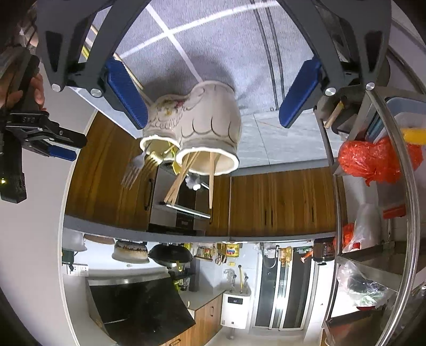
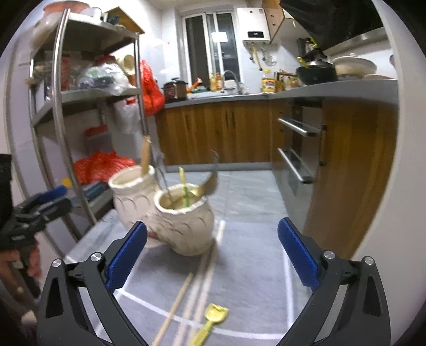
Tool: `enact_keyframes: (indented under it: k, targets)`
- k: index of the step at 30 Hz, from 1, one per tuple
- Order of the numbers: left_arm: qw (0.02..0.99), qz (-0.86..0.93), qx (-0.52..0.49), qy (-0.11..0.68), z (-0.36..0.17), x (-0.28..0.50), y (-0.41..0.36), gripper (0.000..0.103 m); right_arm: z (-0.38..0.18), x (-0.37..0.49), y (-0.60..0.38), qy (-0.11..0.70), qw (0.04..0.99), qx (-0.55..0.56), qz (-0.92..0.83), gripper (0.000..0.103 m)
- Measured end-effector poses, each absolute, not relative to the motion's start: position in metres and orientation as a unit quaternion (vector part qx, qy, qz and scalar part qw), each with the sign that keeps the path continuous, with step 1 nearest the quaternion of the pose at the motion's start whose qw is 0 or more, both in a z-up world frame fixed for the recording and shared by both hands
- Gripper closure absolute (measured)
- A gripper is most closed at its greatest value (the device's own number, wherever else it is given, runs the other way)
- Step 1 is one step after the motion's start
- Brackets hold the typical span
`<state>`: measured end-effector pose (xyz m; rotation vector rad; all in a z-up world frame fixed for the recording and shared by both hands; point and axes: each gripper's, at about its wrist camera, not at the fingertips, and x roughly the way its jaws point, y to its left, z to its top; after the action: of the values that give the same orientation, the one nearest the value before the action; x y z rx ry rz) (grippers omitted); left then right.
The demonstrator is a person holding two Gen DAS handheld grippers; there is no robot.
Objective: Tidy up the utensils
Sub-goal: 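Withdraw both open tools back toward the yellow utensil and last chopstick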
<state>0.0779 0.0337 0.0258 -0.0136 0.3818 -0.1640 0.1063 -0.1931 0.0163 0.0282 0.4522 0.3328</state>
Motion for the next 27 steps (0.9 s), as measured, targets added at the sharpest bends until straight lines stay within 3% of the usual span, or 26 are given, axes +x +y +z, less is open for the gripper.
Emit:
enact_keyframes:
  k: [27]
  targets:
    - [0.958, -0.103, 0.038, 0.265, -0.018, 0.062, -0.006, 0.006, -0.052, 0.069, -0.195, 0.340, 0.925, -0.035, 0.165, 0.005]
